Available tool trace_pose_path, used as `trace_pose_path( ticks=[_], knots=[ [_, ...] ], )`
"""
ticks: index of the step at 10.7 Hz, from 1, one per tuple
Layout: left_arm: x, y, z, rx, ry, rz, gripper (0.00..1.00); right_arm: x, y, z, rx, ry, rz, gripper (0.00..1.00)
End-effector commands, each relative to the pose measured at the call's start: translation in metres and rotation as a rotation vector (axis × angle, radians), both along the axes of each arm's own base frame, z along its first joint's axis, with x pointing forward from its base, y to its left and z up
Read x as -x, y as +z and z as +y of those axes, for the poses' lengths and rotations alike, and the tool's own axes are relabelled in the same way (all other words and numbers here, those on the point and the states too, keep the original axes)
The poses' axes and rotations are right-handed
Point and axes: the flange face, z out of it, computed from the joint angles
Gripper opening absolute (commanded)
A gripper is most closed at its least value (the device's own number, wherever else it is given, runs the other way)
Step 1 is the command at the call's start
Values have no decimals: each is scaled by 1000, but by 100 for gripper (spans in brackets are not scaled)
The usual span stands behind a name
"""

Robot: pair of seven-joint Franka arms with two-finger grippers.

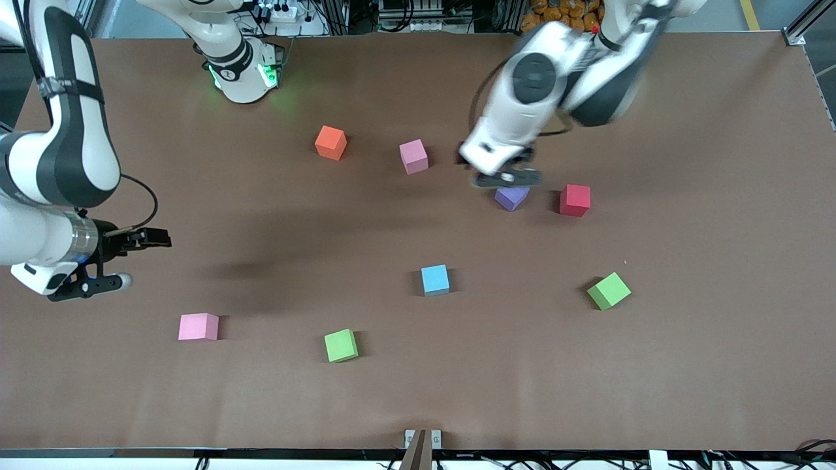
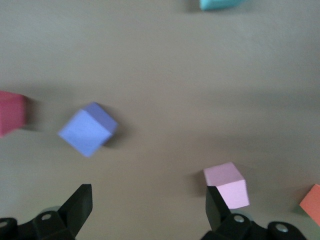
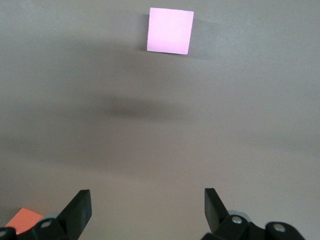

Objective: Arrange blocks into number 1
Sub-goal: 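Grasp the pink cube with the left gripper while the right gripper reaches out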

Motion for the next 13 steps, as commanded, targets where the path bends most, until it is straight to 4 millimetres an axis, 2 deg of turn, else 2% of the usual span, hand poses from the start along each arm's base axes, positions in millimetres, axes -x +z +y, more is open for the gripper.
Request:
trace_pose_path(
  ticks=[1, 3, 4, 6, 7, 8, 11, 13],
  knots=[
    [27, -45, -46, -4, 39, 23, 100, -24, -19, 5, -11, 21, -13, 100],
    [55, -94, -78, -24, 92, 36, 100, -34, -39, 7, -13, 26, -47, 100],
    [66, -107, -90, -19, 133, 29, 100, -35, -43, 8, -17, 26, -51, 100],
    [81, -125, -110, 7, 182, 17, 100, -38, -36, 10, -11, 31, -64, 100],
    [87, -133, -116, 16, 196, 13, 100, -38, -36, 20, -11, 45, -63, 100],
    [90, -143, -120, 21, 207, 10, 100, -38, -36, 27, -10, 55, -63, 100],
    [98, -160, -125, 23, 214, 8, 100, -38, -36, 26, -11, 50, -62, 100],
    [111, -171, -130, 4, 211, 15, 100, -38, -36, 25, -12, 53, -63, 100]
  ],
)
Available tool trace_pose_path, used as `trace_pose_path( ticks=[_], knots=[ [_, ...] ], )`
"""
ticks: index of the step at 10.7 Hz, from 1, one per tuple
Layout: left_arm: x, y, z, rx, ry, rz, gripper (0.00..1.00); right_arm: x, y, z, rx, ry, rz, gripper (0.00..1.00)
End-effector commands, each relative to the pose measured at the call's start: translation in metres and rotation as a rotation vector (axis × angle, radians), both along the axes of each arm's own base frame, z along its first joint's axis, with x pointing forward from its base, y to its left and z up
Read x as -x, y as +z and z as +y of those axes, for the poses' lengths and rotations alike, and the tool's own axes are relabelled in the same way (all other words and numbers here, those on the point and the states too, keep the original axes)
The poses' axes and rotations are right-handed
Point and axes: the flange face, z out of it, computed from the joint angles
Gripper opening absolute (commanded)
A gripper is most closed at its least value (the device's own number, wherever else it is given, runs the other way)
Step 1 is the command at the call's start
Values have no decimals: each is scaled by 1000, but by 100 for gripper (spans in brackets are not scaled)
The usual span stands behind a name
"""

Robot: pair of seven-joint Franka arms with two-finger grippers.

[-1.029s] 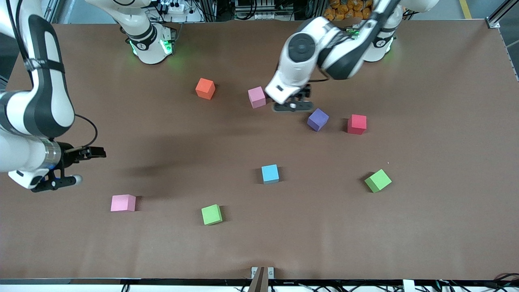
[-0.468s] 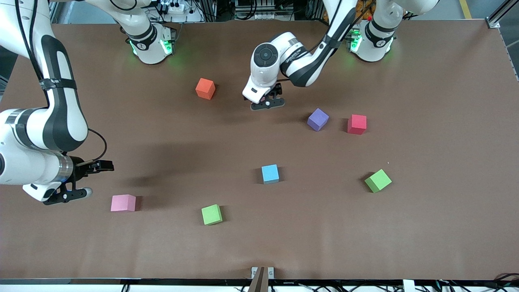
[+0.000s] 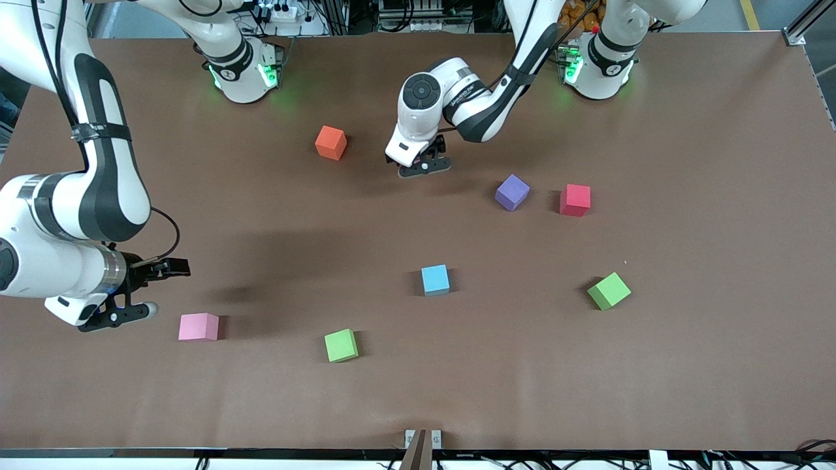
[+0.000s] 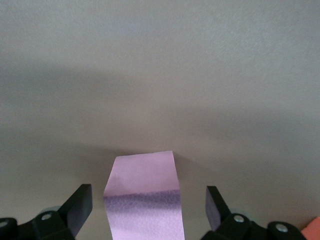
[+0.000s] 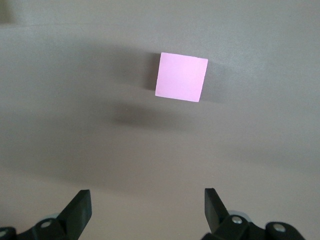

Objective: Arrange blocks into number 1
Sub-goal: 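Grasp the pink cube with the left gripper while the right gripper reaches out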

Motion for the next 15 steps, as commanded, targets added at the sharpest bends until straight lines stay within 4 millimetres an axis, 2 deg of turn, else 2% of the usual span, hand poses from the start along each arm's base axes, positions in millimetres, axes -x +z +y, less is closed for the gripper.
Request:
trace_pose_path(
  ticks=[1, 2, 3, 4, 6, 8, 9, 12, 15],
  knots=[
    [12, -12, -9, -7, 26, 13, 100, -3, 3, -2, -8, 5, 0, 100],
    [14, -16, -9, -13, 21, 16, 83, -3, 3, -2, -9, 5, 0, 100],
    [14, -18, -9, -15, 19, 17, 37, -3, 3, -3, -8, 5, 0, 100],
    [16, -17, -7, -19, 17, 19, 0, -3, 3, -5, -14, 0, 0, 100],
    [23, -16, -2, -27, 12, 23, 0, -4, -1, 0, -14, -6, 5, 100],
    [52, -12, 0, -38, -33, 37, 0, -8, -12, 1, -9, 1, -1, 100],
    [72, -11, -6, -43, -49, 44, 0, -12, -15, 2, -8, 7, -25, 100],
    [112, -11, -14, -71, -109, 23, 0, -22, -48, 4, -7, 11, -53, 100],
    [129, -12, -11, -89, -191, -15, 0, -28, -69, 5, 11, 28, -76, 100]
  ],
)
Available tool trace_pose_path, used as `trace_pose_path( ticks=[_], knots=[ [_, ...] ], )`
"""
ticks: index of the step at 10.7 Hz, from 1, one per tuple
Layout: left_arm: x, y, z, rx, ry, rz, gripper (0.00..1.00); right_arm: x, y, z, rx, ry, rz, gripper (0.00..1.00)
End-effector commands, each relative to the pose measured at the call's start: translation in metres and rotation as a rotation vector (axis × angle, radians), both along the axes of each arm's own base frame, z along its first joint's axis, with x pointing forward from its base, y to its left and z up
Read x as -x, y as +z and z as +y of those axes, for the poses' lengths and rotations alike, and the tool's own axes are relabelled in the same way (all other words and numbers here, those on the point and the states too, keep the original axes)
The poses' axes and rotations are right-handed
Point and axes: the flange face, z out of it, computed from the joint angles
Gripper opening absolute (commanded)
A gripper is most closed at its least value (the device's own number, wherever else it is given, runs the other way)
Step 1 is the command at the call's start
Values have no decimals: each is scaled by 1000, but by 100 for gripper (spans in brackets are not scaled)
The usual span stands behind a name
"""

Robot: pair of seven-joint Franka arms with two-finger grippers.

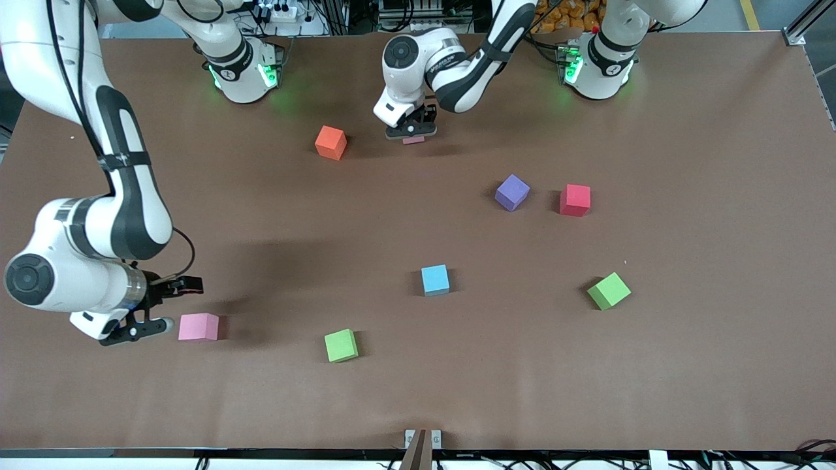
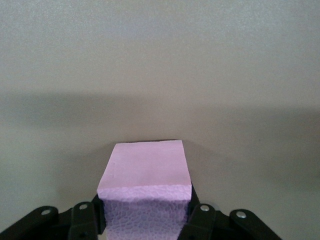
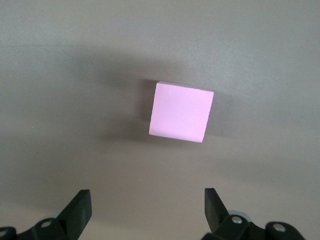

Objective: Arrange blocks into number 1
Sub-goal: 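Set the pink cube down with the left gripper to start the line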

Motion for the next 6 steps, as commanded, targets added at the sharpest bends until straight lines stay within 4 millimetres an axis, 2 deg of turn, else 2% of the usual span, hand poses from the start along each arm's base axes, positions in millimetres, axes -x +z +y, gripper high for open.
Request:
trace_pose_path(
  ticks=[1, 6],
  knots=[
    [19, -2, 10, -25, -28, -17, 0, -9, -5, -3, 33, 31, -28, 100],
    [35, -12, 8, 31, -66, -45, 0, -9, -11, -2, 35, 34, -24, 100]
  ],
)
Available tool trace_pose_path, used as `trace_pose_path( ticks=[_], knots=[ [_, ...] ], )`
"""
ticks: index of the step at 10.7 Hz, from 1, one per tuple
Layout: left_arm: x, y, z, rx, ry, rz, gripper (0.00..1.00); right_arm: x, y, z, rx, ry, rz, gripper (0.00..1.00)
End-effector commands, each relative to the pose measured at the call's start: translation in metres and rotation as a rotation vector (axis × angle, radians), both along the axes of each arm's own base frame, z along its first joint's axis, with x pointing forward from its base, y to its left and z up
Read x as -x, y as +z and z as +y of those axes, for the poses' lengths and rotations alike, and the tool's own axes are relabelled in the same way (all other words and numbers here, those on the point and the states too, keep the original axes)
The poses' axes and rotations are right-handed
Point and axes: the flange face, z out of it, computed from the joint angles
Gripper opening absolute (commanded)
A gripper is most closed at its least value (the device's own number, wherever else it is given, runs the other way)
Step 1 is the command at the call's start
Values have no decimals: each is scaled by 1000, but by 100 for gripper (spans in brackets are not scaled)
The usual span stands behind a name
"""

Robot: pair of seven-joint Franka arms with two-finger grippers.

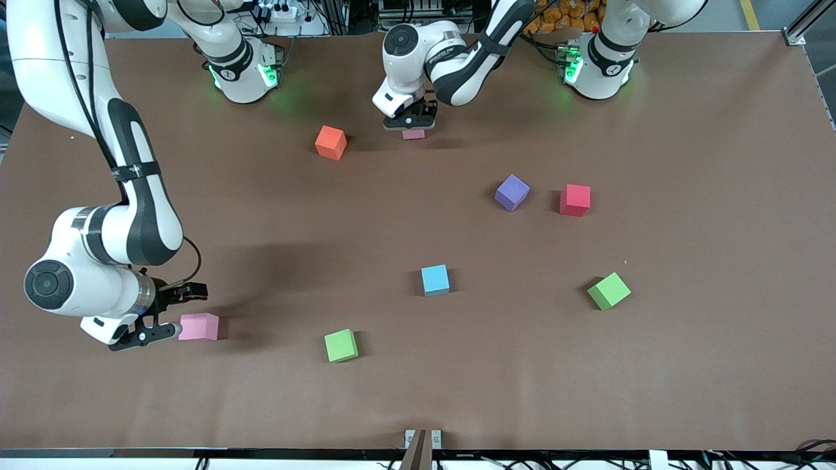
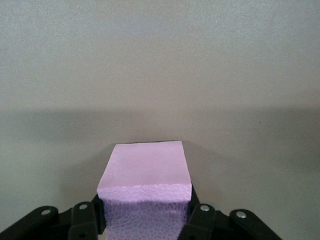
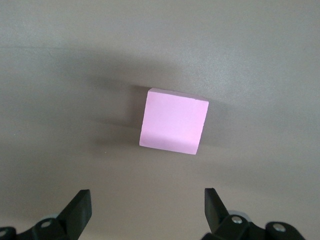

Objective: Arrange blocks into number 1
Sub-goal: 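Set the pink cube down with the left gripper to start the line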

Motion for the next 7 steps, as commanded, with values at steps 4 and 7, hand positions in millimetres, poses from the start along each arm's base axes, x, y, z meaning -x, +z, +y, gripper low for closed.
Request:
trace_pose_path(
  ticks=[4, 7],
  knots=[
    [18, -16, 2, 23, -3, -14, 100, -5, 2, -12, 4, -3, -8, 100],
    [16, -19, 0, 31, 10, -14, 100, -5, 2, -9, -1, -6, -8, 100]
  ],
)
